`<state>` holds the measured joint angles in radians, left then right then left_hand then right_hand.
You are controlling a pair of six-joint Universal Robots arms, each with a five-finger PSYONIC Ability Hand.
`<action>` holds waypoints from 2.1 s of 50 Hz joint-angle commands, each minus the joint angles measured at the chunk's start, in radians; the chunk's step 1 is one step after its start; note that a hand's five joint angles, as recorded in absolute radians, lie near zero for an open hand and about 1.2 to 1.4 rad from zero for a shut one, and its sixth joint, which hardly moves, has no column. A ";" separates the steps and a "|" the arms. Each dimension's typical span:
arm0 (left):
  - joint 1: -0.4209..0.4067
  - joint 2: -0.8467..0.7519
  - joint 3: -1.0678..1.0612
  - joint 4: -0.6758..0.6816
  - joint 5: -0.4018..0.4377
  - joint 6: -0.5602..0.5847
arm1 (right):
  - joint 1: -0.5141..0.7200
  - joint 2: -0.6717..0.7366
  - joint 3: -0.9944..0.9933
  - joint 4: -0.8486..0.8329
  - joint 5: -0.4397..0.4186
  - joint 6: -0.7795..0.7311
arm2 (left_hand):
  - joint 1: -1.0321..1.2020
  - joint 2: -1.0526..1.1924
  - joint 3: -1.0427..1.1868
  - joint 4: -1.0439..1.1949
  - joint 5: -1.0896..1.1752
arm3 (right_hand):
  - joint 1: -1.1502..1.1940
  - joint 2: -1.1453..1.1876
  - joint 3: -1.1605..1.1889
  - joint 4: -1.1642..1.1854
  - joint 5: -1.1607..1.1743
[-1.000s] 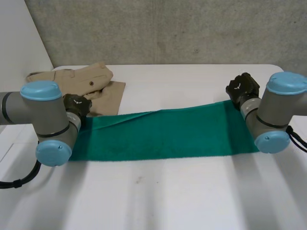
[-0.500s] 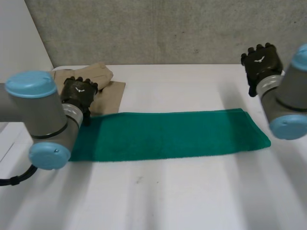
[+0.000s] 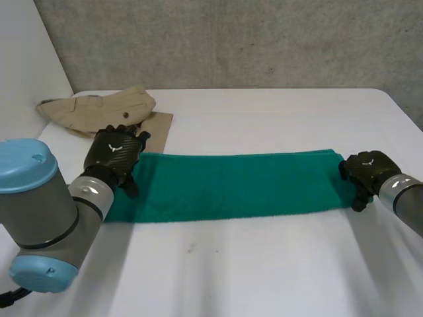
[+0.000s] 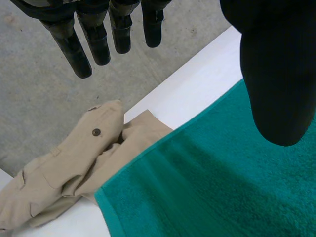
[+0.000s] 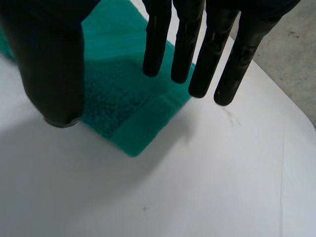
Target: Fold the laundry.
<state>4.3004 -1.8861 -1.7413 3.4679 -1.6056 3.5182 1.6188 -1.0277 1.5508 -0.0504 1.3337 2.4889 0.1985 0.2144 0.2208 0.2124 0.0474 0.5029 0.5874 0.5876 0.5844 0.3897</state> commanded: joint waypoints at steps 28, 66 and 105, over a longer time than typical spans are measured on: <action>-0.007 -0.005 -0.003 -0.001 -0.004 -0.002 | -0.283 -0.066 -0.040 -0.118 0.093 -0.338 | 0.000 -0.016 -0.022 -0.014 -0.023 | 0.893 0.809 0.809 0.812 0.832; -0.066 -0.016 0.060 0.004 -0.002 -0.002 | 0.688 0.029 -0.155 -0.255 0.050 -0.110 | 0.000 -0.016 -0.022 -0.014 -0.023 | -0.328 -0.413 -0.413 -0.410 -0.390; -0.165 -0.002 0.114 -0.001 -0.014 0.001 | 0.609 -0.046 -0.070 -0.167 0.148 -0.100 | -0.003 -0.019 -0.025 -0.016 -0.026 | 0.893 0.809 0.809 0.812 0.832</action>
<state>4.1246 -1.9259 -1.6284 3.4684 -1.6188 3.5200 1.9342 -1.1091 1.6306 -0.2139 1.4762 2.4997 0.1985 0.2144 0.2208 0.2124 0.0474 0.9746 1.1798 1.1824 1.1919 0.9874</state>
